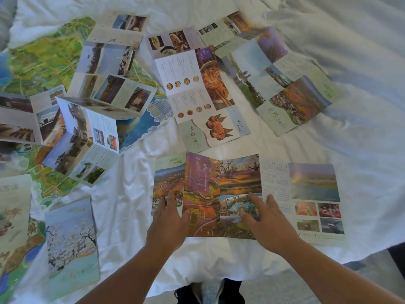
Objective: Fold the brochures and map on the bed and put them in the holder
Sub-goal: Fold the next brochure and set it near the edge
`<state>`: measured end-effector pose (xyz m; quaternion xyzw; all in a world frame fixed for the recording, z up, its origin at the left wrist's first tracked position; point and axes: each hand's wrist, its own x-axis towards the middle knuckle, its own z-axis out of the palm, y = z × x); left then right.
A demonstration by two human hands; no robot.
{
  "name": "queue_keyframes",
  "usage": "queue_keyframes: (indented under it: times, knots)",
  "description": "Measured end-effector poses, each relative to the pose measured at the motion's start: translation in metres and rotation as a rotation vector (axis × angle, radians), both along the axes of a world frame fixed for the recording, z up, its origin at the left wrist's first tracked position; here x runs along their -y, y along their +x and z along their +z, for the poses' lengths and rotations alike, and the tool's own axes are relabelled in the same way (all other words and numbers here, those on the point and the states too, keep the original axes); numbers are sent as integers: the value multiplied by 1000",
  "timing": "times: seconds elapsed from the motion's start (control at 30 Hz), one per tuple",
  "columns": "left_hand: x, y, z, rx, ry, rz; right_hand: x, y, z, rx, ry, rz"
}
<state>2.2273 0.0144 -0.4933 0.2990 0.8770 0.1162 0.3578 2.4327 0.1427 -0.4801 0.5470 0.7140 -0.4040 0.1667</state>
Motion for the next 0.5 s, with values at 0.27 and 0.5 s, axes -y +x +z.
queue_keyframes:
  times: [0.27, 0.5]
  knots:
    - [1, 3, 1, 30, 9, -14, 1, -3, -1, -55, 37, -17]
    - [0, 4, 0, 49, 7, -6, 2, -4, -1, -44, 22, 2]
